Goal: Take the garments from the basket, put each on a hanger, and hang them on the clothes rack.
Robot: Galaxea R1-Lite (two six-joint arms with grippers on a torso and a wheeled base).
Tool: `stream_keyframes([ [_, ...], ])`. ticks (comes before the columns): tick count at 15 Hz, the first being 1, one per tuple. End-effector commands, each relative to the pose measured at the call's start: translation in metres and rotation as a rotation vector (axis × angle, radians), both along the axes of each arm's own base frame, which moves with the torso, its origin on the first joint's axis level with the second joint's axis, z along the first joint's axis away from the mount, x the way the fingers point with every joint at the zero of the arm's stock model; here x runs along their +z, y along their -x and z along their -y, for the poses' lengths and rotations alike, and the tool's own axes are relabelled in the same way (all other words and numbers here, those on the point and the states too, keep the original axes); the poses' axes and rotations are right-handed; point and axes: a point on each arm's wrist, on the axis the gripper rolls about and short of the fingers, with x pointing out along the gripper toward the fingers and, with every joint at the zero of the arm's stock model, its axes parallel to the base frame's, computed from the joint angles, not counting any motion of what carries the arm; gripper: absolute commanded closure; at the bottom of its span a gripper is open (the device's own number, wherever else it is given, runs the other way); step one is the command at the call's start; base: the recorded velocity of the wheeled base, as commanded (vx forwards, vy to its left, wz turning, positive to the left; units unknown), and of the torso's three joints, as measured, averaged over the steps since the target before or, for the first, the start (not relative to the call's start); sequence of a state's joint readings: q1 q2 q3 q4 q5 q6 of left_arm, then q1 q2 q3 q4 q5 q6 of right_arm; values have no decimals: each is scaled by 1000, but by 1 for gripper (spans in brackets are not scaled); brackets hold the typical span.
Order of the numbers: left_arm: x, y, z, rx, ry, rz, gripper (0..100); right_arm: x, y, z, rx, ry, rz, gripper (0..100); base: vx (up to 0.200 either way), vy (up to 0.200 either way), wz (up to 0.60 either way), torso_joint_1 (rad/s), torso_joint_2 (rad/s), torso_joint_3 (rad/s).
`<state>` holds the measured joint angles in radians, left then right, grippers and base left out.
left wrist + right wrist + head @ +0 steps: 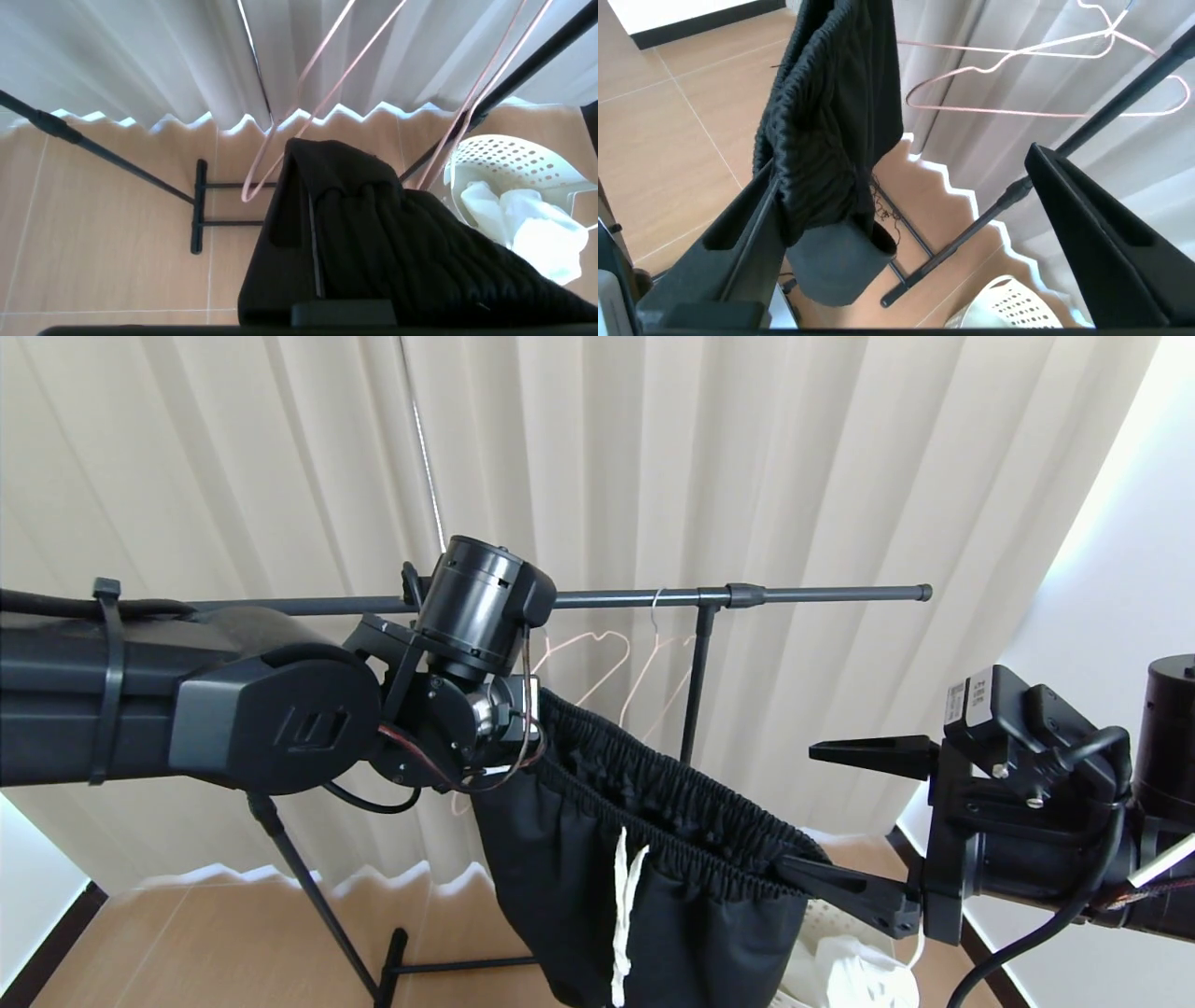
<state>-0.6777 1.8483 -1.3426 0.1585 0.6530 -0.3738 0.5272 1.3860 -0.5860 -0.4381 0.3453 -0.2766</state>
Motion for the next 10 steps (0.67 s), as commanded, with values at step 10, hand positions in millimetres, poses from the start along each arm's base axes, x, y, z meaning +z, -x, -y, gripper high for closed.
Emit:
stream_keyframes([
  [10,3,8,12,-33,22,13,100,1,5,11,146,-66,-27,0,0,0,0,0,0,0],
])
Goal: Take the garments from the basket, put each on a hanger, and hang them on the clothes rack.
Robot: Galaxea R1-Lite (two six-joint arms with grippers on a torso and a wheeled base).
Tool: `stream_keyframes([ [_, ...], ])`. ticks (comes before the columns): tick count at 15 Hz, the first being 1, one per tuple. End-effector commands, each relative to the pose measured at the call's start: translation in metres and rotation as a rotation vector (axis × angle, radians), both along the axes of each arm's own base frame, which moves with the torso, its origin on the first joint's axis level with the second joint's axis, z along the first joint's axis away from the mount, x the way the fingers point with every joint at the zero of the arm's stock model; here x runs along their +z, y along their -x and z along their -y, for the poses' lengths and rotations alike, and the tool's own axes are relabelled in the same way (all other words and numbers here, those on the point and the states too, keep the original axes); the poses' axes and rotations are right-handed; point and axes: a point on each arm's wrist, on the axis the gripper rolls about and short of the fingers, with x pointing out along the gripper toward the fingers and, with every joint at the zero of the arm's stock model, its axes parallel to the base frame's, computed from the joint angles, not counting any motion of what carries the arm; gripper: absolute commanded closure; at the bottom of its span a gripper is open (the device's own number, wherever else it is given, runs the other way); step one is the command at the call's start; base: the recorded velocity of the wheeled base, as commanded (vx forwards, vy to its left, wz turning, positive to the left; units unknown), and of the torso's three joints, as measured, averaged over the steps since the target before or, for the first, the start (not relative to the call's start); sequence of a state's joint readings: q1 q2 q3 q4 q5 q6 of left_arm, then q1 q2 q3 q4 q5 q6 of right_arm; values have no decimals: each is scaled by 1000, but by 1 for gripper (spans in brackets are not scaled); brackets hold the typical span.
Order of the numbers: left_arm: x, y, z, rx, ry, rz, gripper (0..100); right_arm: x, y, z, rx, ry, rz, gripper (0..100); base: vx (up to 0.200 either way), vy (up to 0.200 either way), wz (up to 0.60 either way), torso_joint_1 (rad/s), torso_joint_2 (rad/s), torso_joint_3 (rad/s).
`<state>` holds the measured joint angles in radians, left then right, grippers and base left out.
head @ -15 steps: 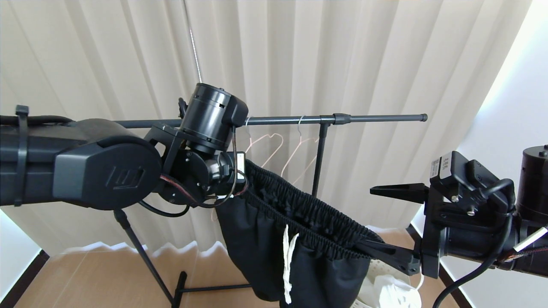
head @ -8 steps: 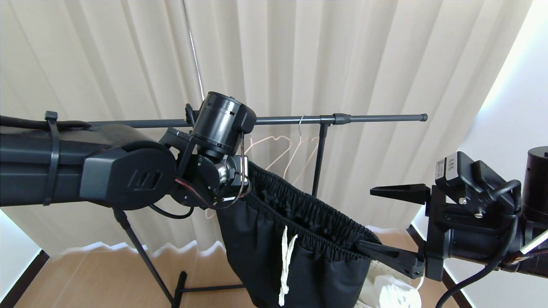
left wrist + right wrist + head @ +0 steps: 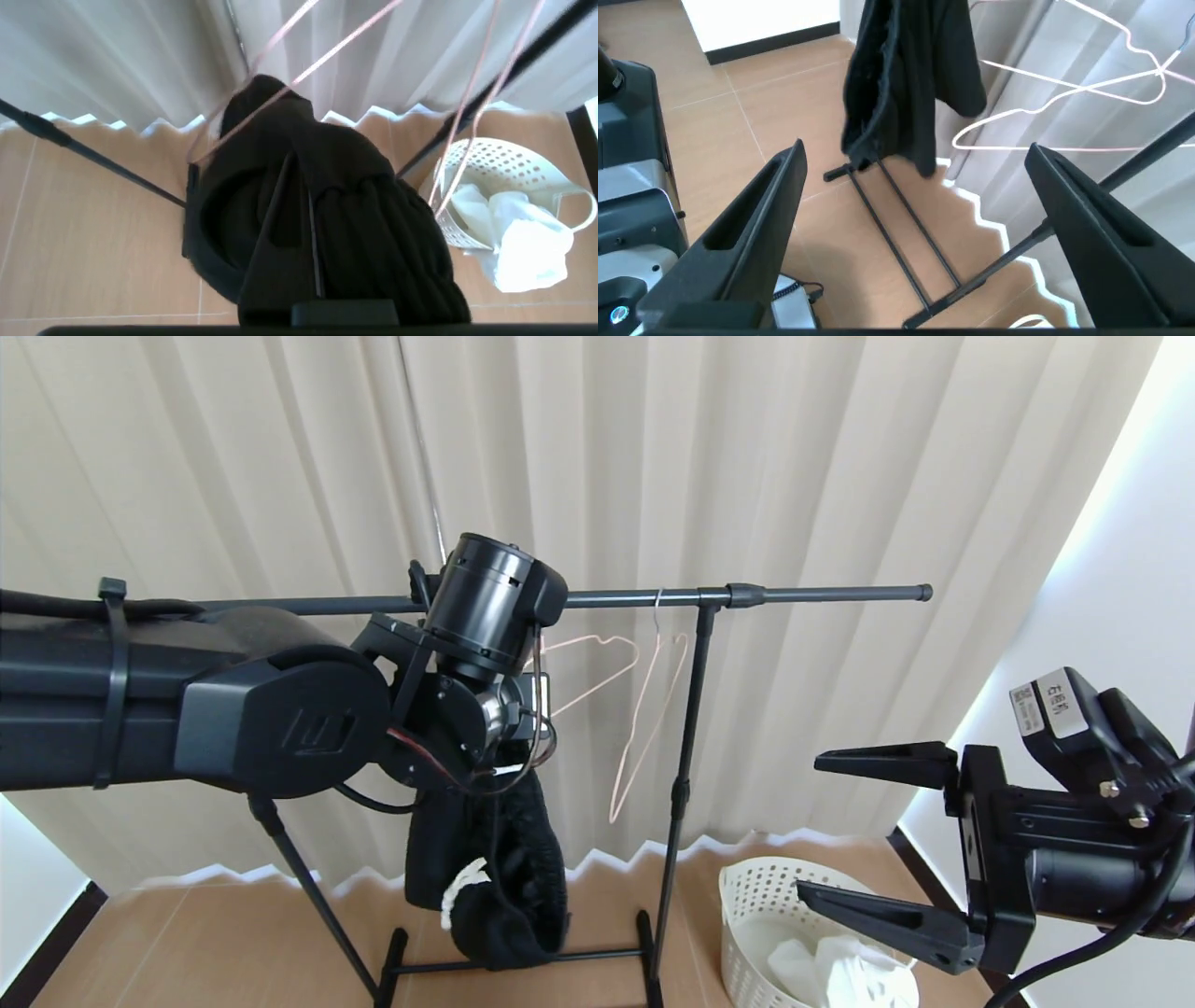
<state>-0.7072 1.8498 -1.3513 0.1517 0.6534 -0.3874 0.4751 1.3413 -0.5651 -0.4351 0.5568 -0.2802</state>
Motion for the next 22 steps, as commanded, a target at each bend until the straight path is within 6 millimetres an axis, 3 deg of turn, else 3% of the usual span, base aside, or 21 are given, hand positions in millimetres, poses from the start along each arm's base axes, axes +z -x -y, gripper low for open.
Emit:
stream_keyframes([
  [1,3,7,4,-23,3,6,100,-6,-5,-3,0,14,-22,0,0,0,0,0,0,0],
  [7,12,18,7,-52,17,24,100,-20,-20,-41,-161,91,-101,0,0,0,0,0,0,0],
  [11,24,32,10,-97,23,48,100,-24,-33,-50,-218,75,-162,0,0,0,0,0,0,0],
  [15,29,47,24,-161,31,59,100,-50,-45,-68,-211,104,-218,0,0,0,0,0,0,0],
  [19,29,46,23,-159,30,61,100,-62,-41,-94,-215,63,-238,0,0,0,0,0,0,0],
  [22,28,45,23,-155,30,60,100,-63,-36,-97,-201,27,-226,0,0,0,0,0,0,0],
])
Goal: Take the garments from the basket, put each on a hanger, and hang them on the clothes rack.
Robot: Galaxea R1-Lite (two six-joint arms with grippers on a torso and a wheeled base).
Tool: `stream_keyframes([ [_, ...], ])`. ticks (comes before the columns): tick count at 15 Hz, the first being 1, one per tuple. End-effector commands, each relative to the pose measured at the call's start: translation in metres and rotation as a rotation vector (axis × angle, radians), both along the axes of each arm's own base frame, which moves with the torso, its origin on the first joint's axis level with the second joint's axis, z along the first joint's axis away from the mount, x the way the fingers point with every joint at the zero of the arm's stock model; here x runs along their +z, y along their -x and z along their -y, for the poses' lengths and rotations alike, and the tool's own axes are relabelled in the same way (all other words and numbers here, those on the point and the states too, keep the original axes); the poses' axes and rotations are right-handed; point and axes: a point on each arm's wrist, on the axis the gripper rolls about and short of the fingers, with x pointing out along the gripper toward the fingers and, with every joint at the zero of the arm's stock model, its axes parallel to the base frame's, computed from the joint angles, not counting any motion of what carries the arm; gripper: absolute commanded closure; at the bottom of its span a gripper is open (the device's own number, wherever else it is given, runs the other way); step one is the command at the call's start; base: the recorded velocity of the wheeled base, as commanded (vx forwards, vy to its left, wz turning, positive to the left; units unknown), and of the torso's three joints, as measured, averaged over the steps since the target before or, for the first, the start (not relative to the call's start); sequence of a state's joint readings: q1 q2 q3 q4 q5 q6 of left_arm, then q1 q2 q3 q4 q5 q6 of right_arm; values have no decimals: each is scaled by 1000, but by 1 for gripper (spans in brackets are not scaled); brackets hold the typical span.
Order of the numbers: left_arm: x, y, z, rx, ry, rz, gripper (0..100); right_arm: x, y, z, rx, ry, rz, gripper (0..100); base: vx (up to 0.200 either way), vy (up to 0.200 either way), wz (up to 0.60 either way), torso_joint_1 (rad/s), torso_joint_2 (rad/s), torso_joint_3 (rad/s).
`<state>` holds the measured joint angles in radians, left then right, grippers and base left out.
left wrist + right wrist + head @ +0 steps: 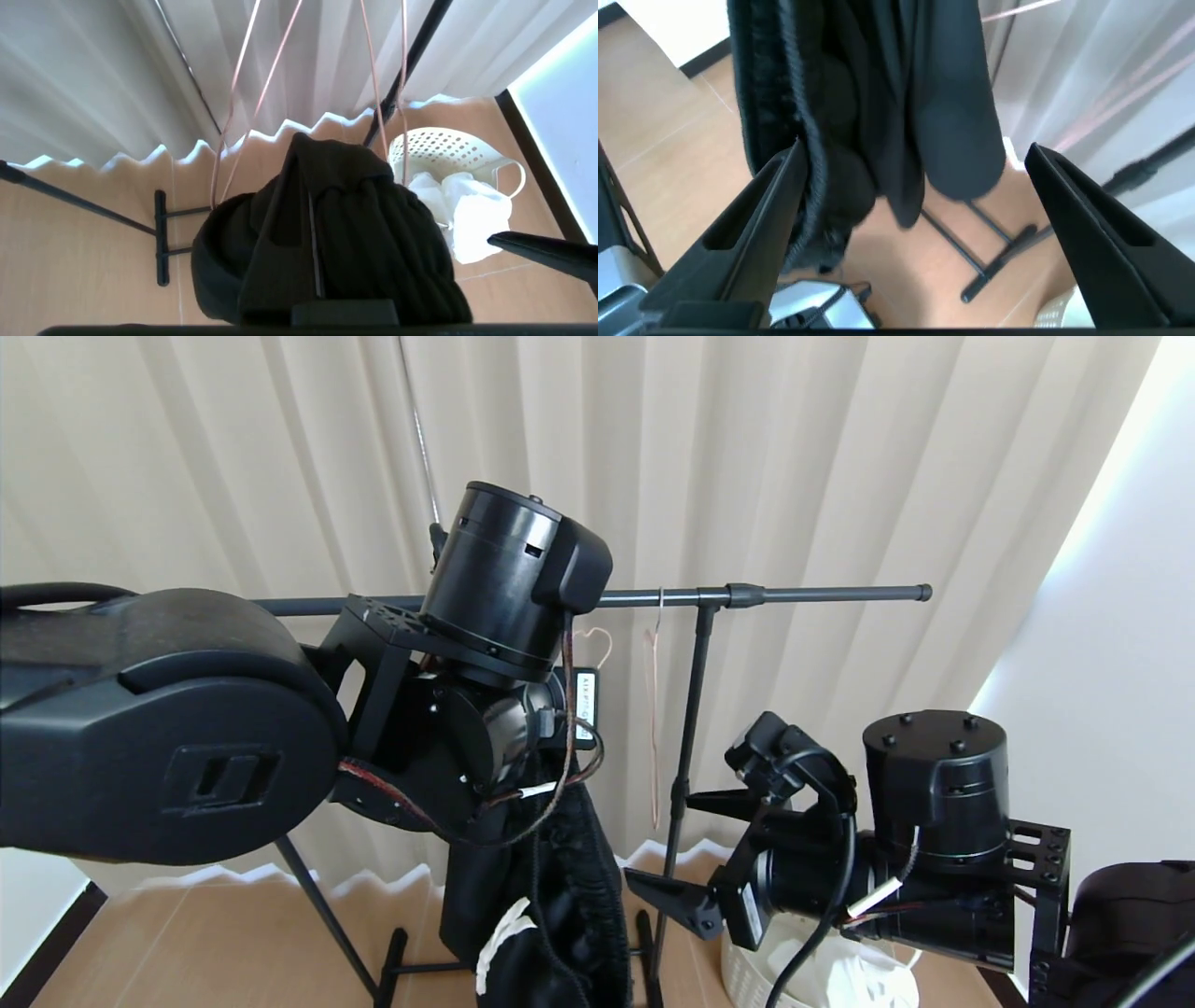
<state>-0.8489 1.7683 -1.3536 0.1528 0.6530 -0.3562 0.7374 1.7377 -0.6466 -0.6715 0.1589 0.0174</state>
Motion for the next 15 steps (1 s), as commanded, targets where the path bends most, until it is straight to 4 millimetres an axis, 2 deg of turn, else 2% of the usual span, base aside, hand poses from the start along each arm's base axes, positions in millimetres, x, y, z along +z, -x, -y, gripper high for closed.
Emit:
stream_keyframes([
  [1,0,-1,0,2,2,1,100,-8,3,-3,16,14,-10,0,0,0,0,0,0,0],
  [5,1,0,1,1,6,3,100,-27,-5,-11,3,60,-49,0,0,0,0,0,0,0],
  [7,1,0,1,0,5,4,100,-29,-6,-10,-3,65,-55,0,0,0,0,0,0,0],
  [11,2,1,1,-1,10,4,100,-49,-17,-10,-67,130,-81,0,0,0,0,0,0,0],
  [15,2,1,0,0,10,4,100,-52,-18,-10,-76,141,-85,0,0,0,0,0,0,0],
])
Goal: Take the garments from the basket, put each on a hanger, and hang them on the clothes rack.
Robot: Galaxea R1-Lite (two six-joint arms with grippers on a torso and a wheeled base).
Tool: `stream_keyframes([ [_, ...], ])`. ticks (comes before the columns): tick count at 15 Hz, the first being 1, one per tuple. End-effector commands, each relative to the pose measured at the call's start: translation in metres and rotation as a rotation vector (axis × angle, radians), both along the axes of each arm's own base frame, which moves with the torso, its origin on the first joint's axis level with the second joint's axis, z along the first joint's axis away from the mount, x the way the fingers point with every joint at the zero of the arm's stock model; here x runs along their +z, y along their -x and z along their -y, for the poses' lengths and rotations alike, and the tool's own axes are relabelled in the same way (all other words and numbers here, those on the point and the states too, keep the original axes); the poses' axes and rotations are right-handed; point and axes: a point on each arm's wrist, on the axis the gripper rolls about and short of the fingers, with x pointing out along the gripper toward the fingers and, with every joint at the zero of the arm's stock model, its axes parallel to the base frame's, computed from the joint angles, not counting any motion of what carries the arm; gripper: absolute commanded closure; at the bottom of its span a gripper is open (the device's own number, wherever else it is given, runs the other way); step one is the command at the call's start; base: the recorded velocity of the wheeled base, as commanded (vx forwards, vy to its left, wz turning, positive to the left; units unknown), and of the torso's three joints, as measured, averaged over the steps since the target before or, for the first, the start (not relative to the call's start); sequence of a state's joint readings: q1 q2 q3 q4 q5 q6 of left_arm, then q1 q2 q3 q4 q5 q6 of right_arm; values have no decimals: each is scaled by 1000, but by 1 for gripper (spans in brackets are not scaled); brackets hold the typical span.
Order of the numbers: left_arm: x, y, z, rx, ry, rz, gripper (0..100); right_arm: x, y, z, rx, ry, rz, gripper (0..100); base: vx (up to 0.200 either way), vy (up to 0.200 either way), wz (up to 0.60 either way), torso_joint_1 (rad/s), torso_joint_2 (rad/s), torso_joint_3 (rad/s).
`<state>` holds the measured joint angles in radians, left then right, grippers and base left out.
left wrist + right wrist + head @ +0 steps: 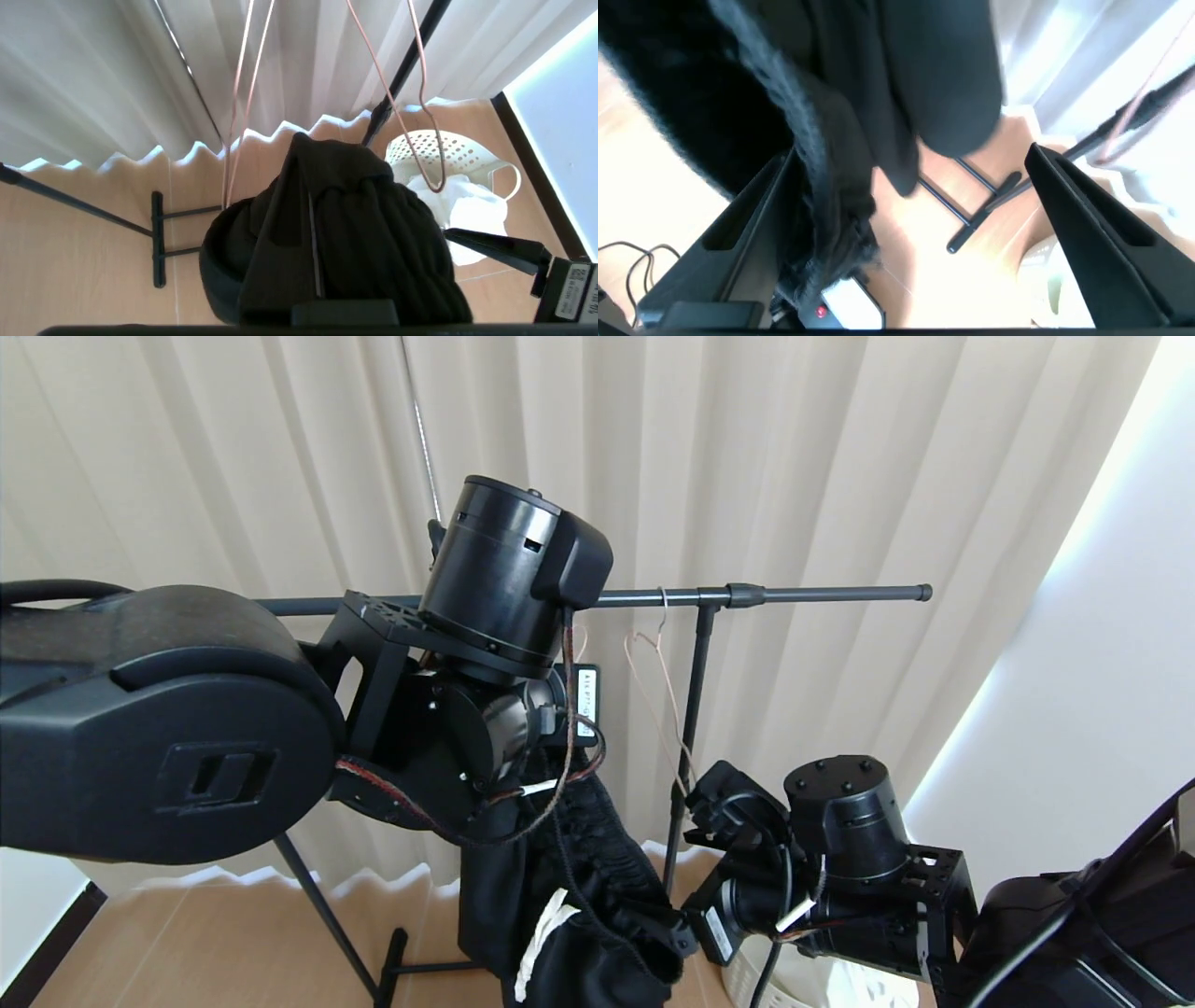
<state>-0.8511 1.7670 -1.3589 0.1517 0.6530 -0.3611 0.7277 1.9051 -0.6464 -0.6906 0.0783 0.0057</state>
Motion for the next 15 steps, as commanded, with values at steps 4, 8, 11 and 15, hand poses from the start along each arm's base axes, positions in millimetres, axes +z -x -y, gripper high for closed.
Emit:
stream_keyframes([
  [4,0,1,-1,6,10,-2,100,-11,-5,1,-6,38,-11,0,0,0,0,0,0,0],
  [8,-1,0,-1,9,11,-5,100,-9,-6,1,-8,31,-7,100,0,0,0,0,0,0],
  [11,-2,1,-1,7,7,-9,100,-5,-9,6,-28,22,3,100,0,0,0,0,0,0],
  [15,-21,-5,-15,46,-55,-59,100,35,-26,38,-135,-47,123,100,0,0,0,0,0,0],
])
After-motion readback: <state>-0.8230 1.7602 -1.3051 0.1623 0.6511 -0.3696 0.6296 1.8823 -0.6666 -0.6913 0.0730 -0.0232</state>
